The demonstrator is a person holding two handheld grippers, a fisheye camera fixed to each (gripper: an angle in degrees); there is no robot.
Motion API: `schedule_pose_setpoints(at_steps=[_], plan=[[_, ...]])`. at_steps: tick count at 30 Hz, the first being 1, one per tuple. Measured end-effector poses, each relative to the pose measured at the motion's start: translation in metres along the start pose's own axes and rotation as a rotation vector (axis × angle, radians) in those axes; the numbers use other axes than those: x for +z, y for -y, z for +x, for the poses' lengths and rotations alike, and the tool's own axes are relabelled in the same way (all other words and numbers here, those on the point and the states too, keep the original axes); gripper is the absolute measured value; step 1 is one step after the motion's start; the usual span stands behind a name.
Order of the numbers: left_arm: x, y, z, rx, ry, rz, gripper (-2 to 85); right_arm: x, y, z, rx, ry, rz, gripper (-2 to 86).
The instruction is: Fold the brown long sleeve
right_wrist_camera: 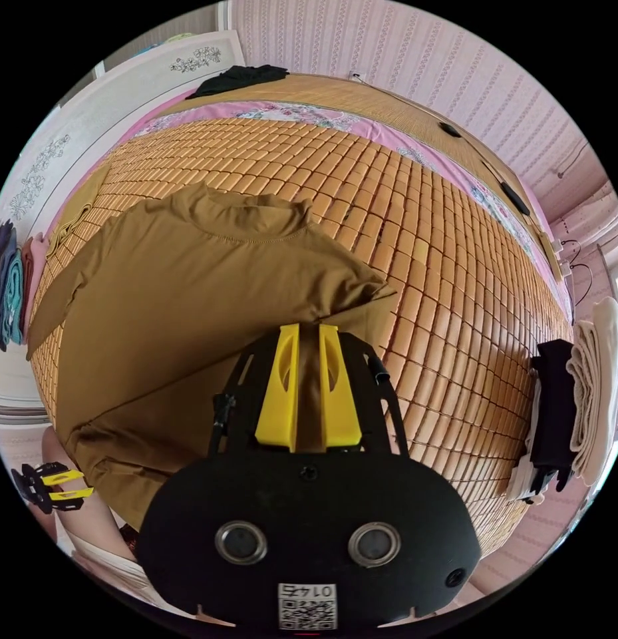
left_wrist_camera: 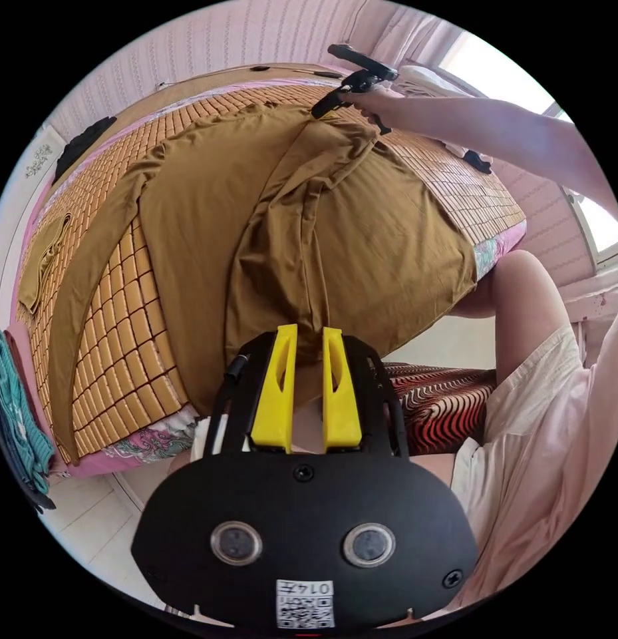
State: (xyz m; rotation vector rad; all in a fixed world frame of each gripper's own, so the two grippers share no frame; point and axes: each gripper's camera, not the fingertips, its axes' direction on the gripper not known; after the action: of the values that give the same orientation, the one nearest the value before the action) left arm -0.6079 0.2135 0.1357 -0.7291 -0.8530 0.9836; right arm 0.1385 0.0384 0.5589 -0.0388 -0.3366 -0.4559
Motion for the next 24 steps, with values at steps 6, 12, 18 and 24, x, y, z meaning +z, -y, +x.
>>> schedule_pose_setpoints(at_steps=[6,12,18,24], plan=[[-0.012,0.011,0.002,0.161,-0.008,-0.069,-0.3,0.011,0.030,0.009,-0.053,-0.030,0.018,-0.8],[-0.015,0.017,0.000,0.261,0.037,-0.165,4.8,0.029,0.047,0.028,-0.026,0.008,0.012,0.5],[-0.045,0.014,-0.027,0.118,0.017,-0.065,6.2,-0.023,0.001,0.021,-0.157,0.095,0.210,6.1],[-0.026,0.024,-0.054,-0.038,0.018,-0.052,6.0,-0.019,-0.100,-0.078,-0.630,0.259,0.124,5.9]])
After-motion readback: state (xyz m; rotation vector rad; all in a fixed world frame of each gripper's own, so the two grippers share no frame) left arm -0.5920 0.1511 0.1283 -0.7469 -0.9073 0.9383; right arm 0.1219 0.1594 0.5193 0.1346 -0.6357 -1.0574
